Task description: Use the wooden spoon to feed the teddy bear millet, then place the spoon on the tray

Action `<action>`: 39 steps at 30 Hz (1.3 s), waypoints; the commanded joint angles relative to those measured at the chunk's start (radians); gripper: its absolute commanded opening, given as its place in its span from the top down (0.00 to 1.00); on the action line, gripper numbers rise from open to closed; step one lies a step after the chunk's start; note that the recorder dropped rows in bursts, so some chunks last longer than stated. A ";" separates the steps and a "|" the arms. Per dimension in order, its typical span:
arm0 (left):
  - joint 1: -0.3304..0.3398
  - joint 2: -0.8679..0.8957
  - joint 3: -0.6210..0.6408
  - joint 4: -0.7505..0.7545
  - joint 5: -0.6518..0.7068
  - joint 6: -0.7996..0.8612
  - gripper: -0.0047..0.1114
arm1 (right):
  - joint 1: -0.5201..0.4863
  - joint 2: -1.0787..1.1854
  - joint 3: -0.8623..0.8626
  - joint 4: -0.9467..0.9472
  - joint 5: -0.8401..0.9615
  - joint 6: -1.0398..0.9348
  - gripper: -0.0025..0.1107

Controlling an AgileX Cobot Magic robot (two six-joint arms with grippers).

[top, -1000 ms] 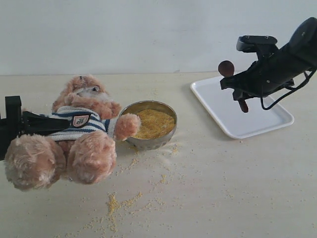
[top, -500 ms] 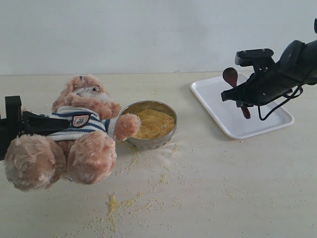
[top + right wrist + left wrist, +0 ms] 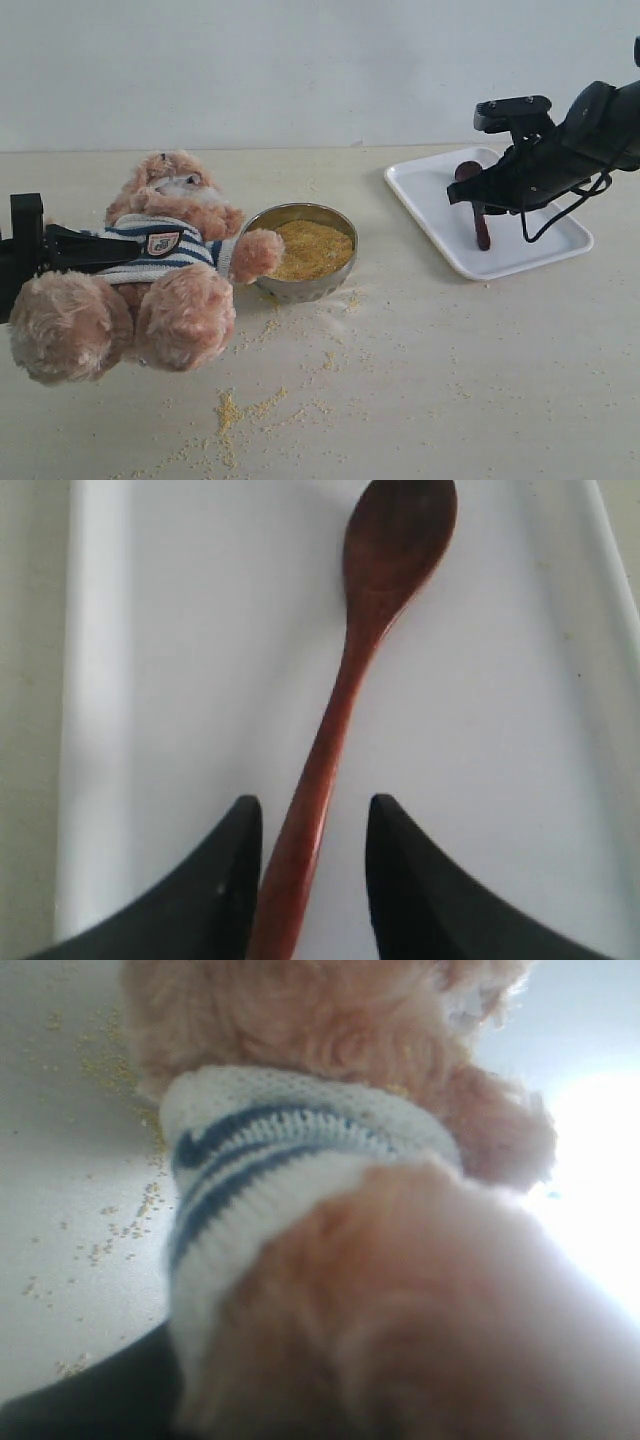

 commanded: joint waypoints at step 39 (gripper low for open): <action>0.000 -0.001 0.002 -0.018 0.032 0.019 0.92 | -0.004 -0.492 -0.005 -0.356 0.200 0.502 0.98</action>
